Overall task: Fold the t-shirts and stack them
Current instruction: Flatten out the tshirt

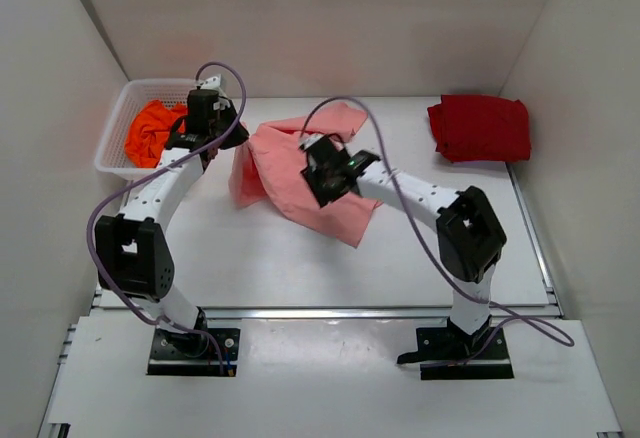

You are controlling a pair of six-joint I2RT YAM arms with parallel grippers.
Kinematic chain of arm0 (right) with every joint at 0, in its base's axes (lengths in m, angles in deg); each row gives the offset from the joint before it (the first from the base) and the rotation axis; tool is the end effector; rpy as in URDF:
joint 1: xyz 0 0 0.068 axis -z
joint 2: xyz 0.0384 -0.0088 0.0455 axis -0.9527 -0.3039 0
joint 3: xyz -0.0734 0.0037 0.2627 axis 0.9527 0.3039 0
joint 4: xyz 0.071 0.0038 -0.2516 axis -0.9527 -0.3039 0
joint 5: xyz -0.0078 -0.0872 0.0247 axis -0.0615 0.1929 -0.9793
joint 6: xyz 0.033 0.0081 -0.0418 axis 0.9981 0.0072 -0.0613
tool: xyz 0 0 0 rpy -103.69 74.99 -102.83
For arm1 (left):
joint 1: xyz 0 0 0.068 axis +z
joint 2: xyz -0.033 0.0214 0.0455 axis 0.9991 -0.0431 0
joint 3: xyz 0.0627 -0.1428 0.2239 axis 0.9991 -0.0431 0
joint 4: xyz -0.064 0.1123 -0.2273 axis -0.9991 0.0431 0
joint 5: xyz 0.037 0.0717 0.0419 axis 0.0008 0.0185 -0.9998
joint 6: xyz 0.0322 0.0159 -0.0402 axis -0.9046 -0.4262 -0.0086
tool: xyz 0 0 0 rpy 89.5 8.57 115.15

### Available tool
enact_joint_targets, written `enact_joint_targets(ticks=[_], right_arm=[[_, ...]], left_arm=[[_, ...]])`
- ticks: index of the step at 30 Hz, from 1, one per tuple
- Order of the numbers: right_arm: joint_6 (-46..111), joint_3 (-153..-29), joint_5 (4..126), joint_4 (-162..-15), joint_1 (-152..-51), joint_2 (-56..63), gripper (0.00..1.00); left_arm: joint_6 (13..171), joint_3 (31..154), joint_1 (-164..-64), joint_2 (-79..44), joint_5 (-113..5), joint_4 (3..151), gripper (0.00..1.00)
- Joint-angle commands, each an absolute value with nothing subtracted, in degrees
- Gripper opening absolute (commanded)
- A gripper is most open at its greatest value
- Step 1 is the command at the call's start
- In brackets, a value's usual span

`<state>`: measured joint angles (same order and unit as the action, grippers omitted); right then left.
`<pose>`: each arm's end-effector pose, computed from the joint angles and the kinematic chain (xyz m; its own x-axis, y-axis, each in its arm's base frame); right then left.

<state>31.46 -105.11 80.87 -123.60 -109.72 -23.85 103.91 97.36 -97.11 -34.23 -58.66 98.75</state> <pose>0.3354 0.2500 0.2554 -0.6926 -0.4058 -0.5964 -0.4653 0.8831 -0.0605 0.3670 -0.0642 0.3102 -0.5997 -0.3011 -0.7414 -0.0226 0.9325 -0.3603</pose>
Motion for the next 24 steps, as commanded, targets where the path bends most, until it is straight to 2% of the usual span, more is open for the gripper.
enact_joint_targets(ticks=[1,6,11,16,17,18,20,21,22,23,24], right_arm=[[31.54,-100.31,83.46,-117.63,-114.39,-20.13,0.44],[33.56,-91.97,85.29,-116.84,-117.84,-20.83,0.63],[34.97,-86.95,87.77,-115.79,-116.61,-19.43,0.68],[35.94,-83.00,82.76,-116.84,-115.29,-18.29,0.65],[36.55,-82.12,81.62,-116.31,-115.72,-18.28,0.62],[37.34,-80.63,80.65,-115.70,-115.81,-17.50,0.53],[38.48,-79.22,78.46,-116.39,-115.29,-17.49,0.44],[39.18,-79.04,77.84,-116.48,-114.42,-17.49,0.32],[39.54,-78.34,76.00,-117.18,-114.06,-17.66,0.27],[40.15,-77.81,74.24,-117.54,-113.19,-17.23,0.05],[41.03,-77.46,74.05,-117.80,-112.66,-16.62,0.00]], left_arm=[[103.08,96.26,-97.45,-30.43,-57.64,95.46,0.00],[102.73,92.58,-97.19,-28.41,-56.94,95.02,0.00],[102.82,90.11,-97.20,-27.00,-56.59,94.05,0.00],[103.17,88.35,-96.58,-26.21,-56.32,94.14,0.00],[103.17,88.44,-96.67,-26.03,-56.67,94.32,0.00],[103.17,88.09,-96.06,-25.94,-56.58,94.32,0.00],[103.34,87.82,-96.31,-25.59,-56.49,94.41,0.00],[103.34,87.65,-95.97,-25.42,-56.32,94.49,0.00],[103.52,87.30,-95.88,-25.15,-56.06,94.76,0.00],[103.78,86.95,-95.62,-24.54,-55.45,94.84,0.00],[104.13,86.51,-95.44,-24.19,-55.61,94.85,0.00]])
